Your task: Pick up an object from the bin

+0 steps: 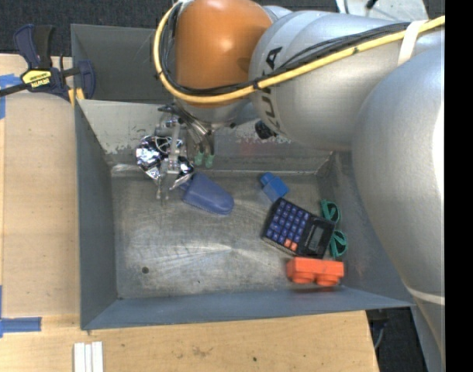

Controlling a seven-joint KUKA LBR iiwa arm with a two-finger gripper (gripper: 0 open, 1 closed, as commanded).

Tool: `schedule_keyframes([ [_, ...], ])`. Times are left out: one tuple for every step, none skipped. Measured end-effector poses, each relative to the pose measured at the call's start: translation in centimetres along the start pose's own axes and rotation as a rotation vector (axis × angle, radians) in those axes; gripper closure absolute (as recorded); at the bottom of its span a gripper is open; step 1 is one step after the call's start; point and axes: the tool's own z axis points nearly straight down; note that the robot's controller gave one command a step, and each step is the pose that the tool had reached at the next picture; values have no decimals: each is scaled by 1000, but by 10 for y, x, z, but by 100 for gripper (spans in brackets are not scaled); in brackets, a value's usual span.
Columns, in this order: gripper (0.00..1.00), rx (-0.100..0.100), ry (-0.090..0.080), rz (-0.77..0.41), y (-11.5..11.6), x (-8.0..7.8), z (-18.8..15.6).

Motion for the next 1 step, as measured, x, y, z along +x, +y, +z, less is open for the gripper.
schedule_keyframes([
  [0, -3, -10, 59, 20, -2, 30],
])
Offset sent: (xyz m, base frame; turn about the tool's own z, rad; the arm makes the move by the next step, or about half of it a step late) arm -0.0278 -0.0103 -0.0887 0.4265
